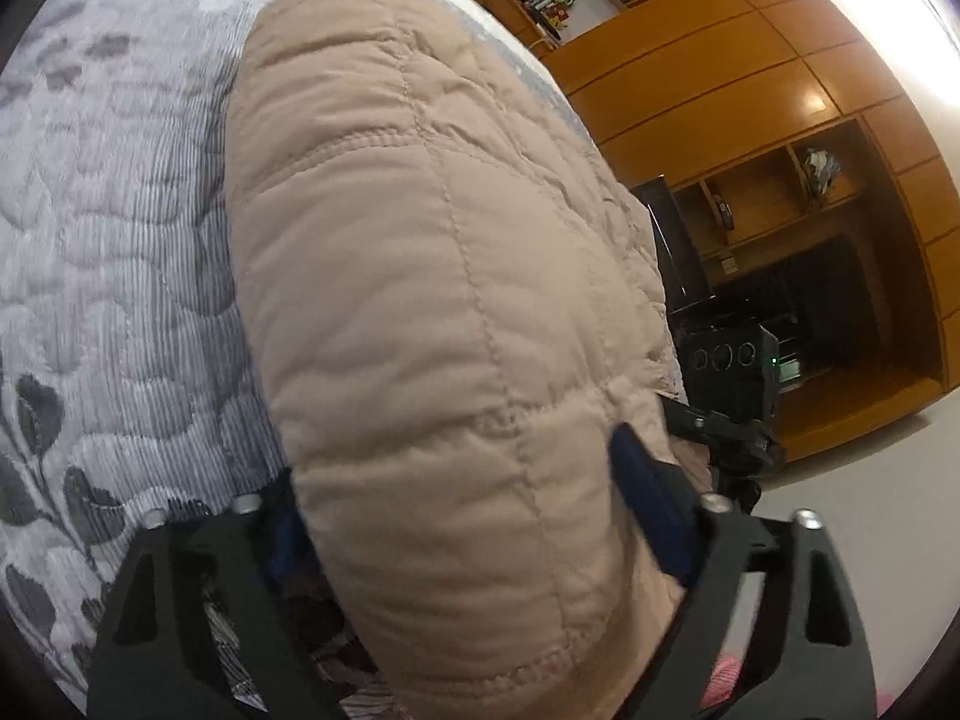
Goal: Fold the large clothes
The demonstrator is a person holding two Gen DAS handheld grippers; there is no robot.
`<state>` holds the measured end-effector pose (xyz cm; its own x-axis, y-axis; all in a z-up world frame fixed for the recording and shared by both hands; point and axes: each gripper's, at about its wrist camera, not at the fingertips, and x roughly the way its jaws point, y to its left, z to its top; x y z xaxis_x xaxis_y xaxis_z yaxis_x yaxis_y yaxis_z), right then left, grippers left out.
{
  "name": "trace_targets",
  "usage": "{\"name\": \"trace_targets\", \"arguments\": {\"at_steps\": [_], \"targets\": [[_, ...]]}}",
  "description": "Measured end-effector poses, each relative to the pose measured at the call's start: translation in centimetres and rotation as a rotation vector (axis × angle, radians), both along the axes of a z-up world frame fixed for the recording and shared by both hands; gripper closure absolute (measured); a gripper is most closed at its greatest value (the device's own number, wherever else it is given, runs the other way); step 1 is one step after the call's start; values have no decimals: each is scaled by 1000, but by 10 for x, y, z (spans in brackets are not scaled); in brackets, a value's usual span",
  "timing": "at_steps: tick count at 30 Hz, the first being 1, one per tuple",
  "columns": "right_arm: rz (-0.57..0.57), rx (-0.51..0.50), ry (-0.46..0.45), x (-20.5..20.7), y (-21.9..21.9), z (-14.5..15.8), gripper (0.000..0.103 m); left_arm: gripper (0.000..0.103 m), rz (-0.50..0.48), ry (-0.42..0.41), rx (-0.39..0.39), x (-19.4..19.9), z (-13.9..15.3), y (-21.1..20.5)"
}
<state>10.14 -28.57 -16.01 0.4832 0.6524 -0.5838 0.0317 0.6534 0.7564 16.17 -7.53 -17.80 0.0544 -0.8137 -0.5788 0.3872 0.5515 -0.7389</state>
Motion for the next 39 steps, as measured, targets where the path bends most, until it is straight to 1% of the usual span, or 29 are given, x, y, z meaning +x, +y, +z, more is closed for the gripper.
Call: {"name": "trace_targets", "arguments": {"at_steps": [1,2,3,4,6,8,12,13,16,19,20,21,24,28,31,35,37,38,39], "targets": [[3,-13,-11,0,3,3,46,30,0,-11,4,-1,2,0],[4,-20,-22,-1,5,8,49,34,4,-23,10,-3,5,0],[5,-30,-35,-1,7,13,53,35,10,-34,10,-6,9,0],[7,-59,-52,-3,11,20,56,38,13,-43,9,-7,11,2],[13,-116,-85,-3,20,34,57,41,21,-59,-3,-9,18,6],[18,-144,-112,0,27,46,58,45,22,-90,-30,-11,30,9],[42,-185,-158,22,43,72,58,46,36,-139,-47,-4,50,20],[48,-192,-167,26,37,78,58,46,41,-148,-48,-1,53,23],[64,-229,-199,52,50,95,58,46,74,-178,-58,17,67,35],[85,-273,-222,86,64,110,58,46,102,-196,-62,36,75,47],[92,-281,-228,81,57,108,58,46,118,-199,-65,47,78,53],[100,-293,-232,98,63,112,58,46,131,-202,-67,56,79,57],[114,-308,-248,132,74,117,58,46,169,-212,-75,82,83,72],[128,-322,-263,172,86,118,58,46,210,-238,-76,117,83,90],[136,-319,-258,205,92,109,58,46,231,-245,-69,144,77,102],[149,-299,-211,239,92,79,58,45,243,-220,-46,176,54,113],[151,-277,-162,255,92,60,58,45,244,-182,-22,190,35,115],[151,-267,-134,260,91,48,57,43,246,-159,-9,195,25,117],[151,-258,-127,263,90,42,56,42,251,-143,0,199,17,116]]}}
